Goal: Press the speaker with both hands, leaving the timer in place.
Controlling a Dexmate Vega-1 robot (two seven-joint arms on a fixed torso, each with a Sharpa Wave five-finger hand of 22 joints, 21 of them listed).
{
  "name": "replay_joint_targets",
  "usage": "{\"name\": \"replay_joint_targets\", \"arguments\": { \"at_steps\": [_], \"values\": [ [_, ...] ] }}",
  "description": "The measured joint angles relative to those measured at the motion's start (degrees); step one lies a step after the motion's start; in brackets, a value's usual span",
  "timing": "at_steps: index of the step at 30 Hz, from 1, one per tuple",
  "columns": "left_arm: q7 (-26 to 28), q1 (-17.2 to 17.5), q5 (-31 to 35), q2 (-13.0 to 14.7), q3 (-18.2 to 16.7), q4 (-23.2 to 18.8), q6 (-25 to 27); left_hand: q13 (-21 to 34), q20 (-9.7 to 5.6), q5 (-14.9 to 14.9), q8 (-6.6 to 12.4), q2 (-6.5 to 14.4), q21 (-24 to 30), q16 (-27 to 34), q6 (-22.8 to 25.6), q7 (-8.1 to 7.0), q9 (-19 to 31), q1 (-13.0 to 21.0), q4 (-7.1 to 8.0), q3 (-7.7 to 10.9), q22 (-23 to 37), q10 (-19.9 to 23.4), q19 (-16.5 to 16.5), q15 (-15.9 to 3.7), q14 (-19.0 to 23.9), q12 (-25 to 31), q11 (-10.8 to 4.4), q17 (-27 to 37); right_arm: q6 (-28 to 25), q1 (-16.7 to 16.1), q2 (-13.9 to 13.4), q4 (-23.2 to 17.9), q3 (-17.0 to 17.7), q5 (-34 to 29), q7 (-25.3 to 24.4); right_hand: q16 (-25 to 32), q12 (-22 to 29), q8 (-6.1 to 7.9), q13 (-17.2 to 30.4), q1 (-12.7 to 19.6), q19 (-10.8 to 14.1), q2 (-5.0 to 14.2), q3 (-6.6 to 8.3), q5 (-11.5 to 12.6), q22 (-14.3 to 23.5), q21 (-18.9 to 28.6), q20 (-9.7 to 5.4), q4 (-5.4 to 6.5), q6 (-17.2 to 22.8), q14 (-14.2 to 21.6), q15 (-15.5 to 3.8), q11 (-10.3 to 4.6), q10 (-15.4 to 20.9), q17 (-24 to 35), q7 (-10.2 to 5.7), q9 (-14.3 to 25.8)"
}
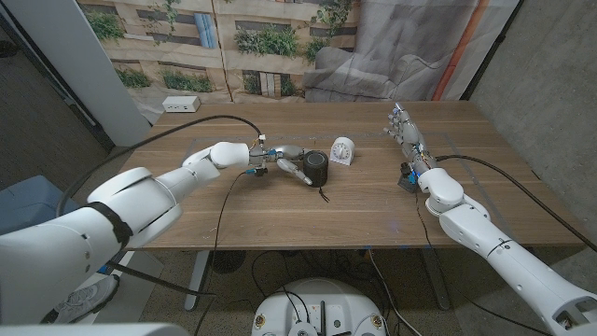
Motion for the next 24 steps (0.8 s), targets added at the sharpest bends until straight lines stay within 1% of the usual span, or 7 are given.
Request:
{"name": "replay_joint_targets", "arguments": {
  "at_steps": [6, 9, 14, 17, 20, 22, 24],
  "values": [
    [0.03, 0.00, 0.01, 0.85, -0.63, -1.41, 0.37, -0.18, -0.09, 0.00, 0.00, -0.02, 0.00, 0.00, -1.16, 0.34, 0.00, -0.47, 0.00, 0.00, 0.00, -1.36, -0.97, -0.21, -1.03, 0.00, -0.07, -0.04, 0.19, 0.11, 0.25, 0.26, -0.16, 0.03, 0.02, 0.00, 0.00, 0.00, 0.00, 0.00, 0.00, 0.00, -0.16, 0.00, 0.00, 0.00, 0.00, -0.16, 0.00, 0.00, 0.00, 0.00, 0.00, 0.00, 0.00, 0.00],
    [-0.07, 0.19, -0.09, 1.46, -1.04, -2.49, 0.81, -0.28, -0.20, 0.00, 0.00, -0.10, 0.00, 0.00, -2.38, 0.36, 0.00, -1.00, -0.07, -0.28, 0.00, -1.97, -1.64, -0.20, -1.64, 0.00, 0.54, -0.04, 0.22, 0.13, 0.33, 0.31, -0.20, 0.03, 0.01, 0.00, 0.00, 0.00, 0.00, 0.00, 0.00, 0.00, -0.16, 0.00, 0.00, 0.00, 0.00, -0.16, 0.00, 0.00, 0.00, 0.00, 0.00, 0.01, 0.00, 0.00],
    [-1.66, 1.02, -1.36, 3.02, -1.85, -5.20, 2.84, -0.28, -0.13, 0.00, 0.00, -0.40, 0.39, 0.00, -3.18, 1.13, 0.00, -1.32, 0.06, -0.40, 0.00, -2.99, -2.19, -0.21, -2.25, 0.00, 0.52, -0.04, 0.22, 0.14, 0.37, 0.26, -0.25, 0.02, -0.12, 0.00, 0.00, 0.00, 0.00, 0.00, -0.01, 0.00, -0.15, 0.00, 0.00, 0.00, 0.00, -0.15, 0.00, 0.00, 0.00, 0.00, 0.00, 0.01, 0.00, 0.00],
    [-2.59, 2.48, -2.29, 5.28, -2.88, -9.30, 4.75, -0.27, -0.14, 0.00, 0.00, -0.33, 0.39, 0.00, -3.62, 0.75, 0.01, -1.83, 0.30, -0.64, 0.00, -3.50, -2.41, -0.22, -2.66, 0.00, 0.60, -0.04, 0.12, 0.14, 0.36, -0.01, -0.25, -0.07, -0.35, 0.00, 0.00, 0.00, 0.00, 0.00, -0.22, 0.00, -0.15, 0.00, 0.05, 0.00, 0.21, -0.15, 0.00, 0.00, 0.00, 0.00, 0.00, 0.01, 0.00, 0.00],
    [-3.78, 3.39, -3.44, 6.62, -3.57, -12.17, 7.09, -0.27, -0.04, 0.00, 0.00, -0.32, 0.39, 0.01, -3.89, 1.02, 0.01, -2.30, 0.47, -0.81, -0.01, -4.30, -2.74, 0.08, -3.20, 0.00, 0.66, -0.04, -0.12, 0.12, 0.27, -0.26, -0.25, -0.16, -0.43, 0.00, 0.25, 0.00, 0.00, 0.00, -0.22, 0.00, -0.15, 0.00, 0.12, 0.00, 0.21, -0.15, 0.00, 0.00, 0.00, 0.00, 0.00, 0.01, 0.00, 0.00],
    [-4.71, 4.47, -4.21, 8.31, -4.41, -15.83, 8.43, -0.27, -0.01, 0.00, 0.00, 0.12, 0.39, 0.01, -4.22, 0.95, 0.01, -3.19, 0.63, -0.97, -0.01, -5.22, -3.73, 0.10, -4.25, 0.00, 0.56, -0.01, -0.55, 0.11, 0.18, -0.49, -0.29, -0.29, -0.56, 0.00, 0.25, 0.00, 0.00, 0.00, -0.22, 0.00, -0.33, 0.00, 0.12, 0.00, 0.21, 0.03, 0.00, 0.00, 0.00, 0.00, 0.00, 0.01, 0.00, 0.00],
    [-5.87, 4.94, -5.18, 8.97, -4.86, -17.28, 9.68, -0.27, 0.15, 0.00, 0.00, 0.60, 0.39, 0.01, -4.50, 1.22, 0.01, -3.67, 0.63, -0.97, -0.01, -6.20, -4.26, -0.01, -4.93, 0.00, 0.42, 0.10, -0.74, 0.12, 0.15, -0.58, -0.34, -0.36, -0.67, 0.00, 0.25, 0.00, 0.00, 0.00, -0.21, 0.00, -0.40, 0.00, 0.12, 0.00, 0.21, 0.09, 0.00, 0.00, 0.00, 0.00, 0.00, 0.01, 0.00, 0.00]
  ]
}}
